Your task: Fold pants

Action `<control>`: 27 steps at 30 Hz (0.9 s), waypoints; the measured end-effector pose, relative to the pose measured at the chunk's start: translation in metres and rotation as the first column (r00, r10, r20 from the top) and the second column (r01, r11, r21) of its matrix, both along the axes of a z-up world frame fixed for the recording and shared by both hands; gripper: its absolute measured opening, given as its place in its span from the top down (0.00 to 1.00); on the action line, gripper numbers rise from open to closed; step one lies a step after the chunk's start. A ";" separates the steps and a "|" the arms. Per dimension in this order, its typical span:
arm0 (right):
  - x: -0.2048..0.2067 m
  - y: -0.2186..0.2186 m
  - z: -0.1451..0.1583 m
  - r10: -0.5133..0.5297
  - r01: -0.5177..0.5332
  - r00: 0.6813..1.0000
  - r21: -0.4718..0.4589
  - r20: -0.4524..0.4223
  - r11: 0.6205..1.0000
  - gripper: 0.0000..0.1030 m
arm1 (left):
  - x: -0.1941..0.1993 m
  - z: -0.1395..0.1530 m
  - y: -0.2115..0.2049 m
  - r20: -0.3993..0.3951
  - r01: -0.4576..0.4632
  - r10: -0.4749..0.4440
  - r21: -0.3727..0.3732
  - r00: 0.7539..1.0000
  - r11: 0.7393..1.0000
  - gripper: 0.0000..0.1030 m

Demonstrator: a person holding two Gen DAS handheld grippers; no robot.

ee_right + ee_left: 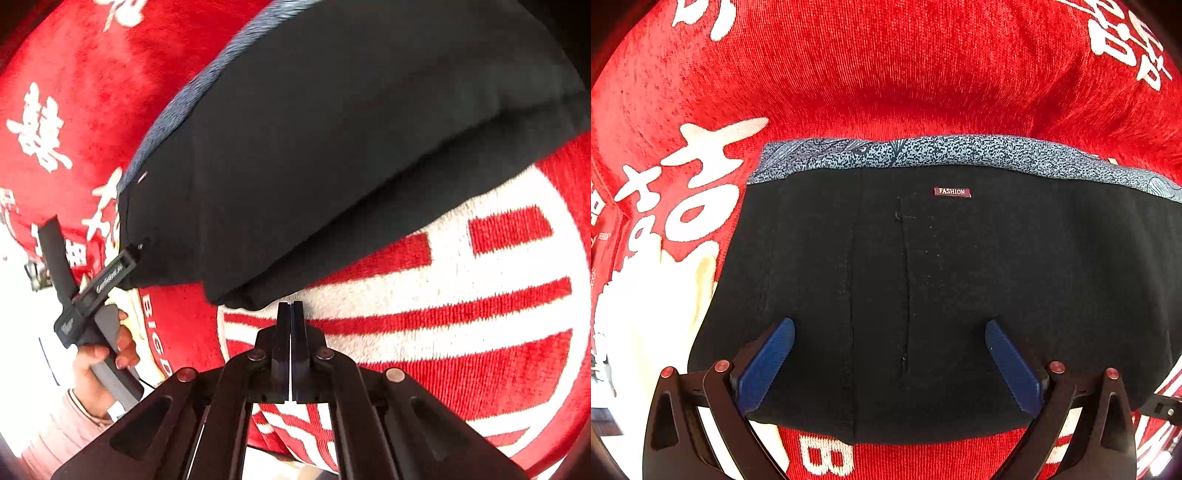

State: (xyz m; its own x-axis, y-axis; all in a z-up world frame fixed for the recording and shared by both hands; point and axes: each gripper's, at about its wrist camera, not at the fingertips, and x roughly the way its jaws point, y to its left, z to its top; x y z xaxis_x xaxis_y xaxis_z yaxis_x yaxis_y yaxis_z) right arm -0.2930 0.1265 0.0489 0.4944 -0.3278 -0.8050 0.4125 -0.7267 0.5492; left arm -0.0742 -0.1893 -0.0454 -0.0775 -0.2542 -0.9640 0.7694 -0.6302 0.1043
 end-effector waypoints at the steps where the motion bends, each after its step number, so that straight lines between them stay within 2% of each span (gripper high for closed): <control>1: -0.001 0.000 0.004 -0.002 0.003 1.000 -0.029 0.028 1.000 0.94 | -0.001 0.001 0.001 0.016 -0.004 0.003 0.002 1.000 1.000 0.00; 3: -0.009 0.004 0.018 0.005 -0.003 1.000 -0.067 0.031 0.998 0.87 | -0.012 0.016 0.014 0.032 -0.007 0.007 0.011 0.999 1.000 0.00; 5: -0.024 0.012 0.027 -0.020 0.021 1.000 -0.084 0.015 0.996 0.44 | -0.019 0.028 0.026 -0.009 0.007 -0.007 0.029 1.000 1.000 0.00; 6: -0.038 0.017 0.030 -0.070 0.070 0.998 -0.093 0.005 0.993 0.40 | -0.024 0.033 0.035 -0.031 0.022 -0.021 0.037 0.999 0.999 0.00; 9: -0.064 0.025 0.022 -0.183 0.187 0.982 -0.100 0.047 0.977 0.40 | -0.053 0.036 0.061 -0.080 0.092 -0.086 0.072 0.993 0.993 0.00; 12: -0.075 0.026 0.005 -0.263 0.275 0.958 -0.098 0.114 0.956 0.50 | -0.086 0.023 0.075 -0.101 0.114 -0.103 0.111 0.989 0.987 0.00; 15: -0.078 0.028 -0.009 -0.320 0.338 0.932 -0.082 0.171 0.938 0.66 | -0.112 0.015 0.087 -0.126 0.105 -0.086 0.152 0.988 0.983 0.00; 16: -0.079 0.027 -0.013 -0.346 0.364 0.919 -0.070 0.191 0.929 0.86 | -0.117 0.012 0.093 -0.121 0.105 -0.085 0.168 0.989 0.980 0.00; 17: -0.080 0.027 -0.017 -0.372 0.389 0.906 -0.051 0.204 0.920 0.92 | -0.120 0.009 0.095 -0.109 0.104 -0.085 0.178 0.990 0.979 0.00; 19: -0.077 0.032 -0.012 -0.410 0.430 0.883 -0.045 0.227 0.902 0.93 | -0.122 0.009 0.102 -0.098 0.105 -0.087 0.199 0.991 0.974 0.00; 21: -0.075 0.030 0.013 -0.359 0.379 0.917 -0.100 0.173 0.920 0.93 | -0.119 0.014 0.108 -0.112 0.122 -0.101 0.205 0.989 0.971 0.00; 23: -0.066 0.028 0.019 -0.337 0.352 0.930 -0.093 0.147 0.931 0.93 | -0.116 0.012 0.121 -0.093 0.153 -0.136 0.204 0.986 0.967 0.00; 25: -0.059 0.034 0.006 -0.337 0.345 0.932 -0.036 0.132 0.938 0.93 | -0.111 -0.001 0.136 -0.058 0.166 -0.157 0.214 0.986 0.963 0.00; 27: -0.055 0.038 -0.008 -0.351 0.355 0.928 -0.012 0.128 0.935 0.93 | -0.106 0.000 0.140 -0.087 0.161 -0.147 0.185 0.985 0.969 0.00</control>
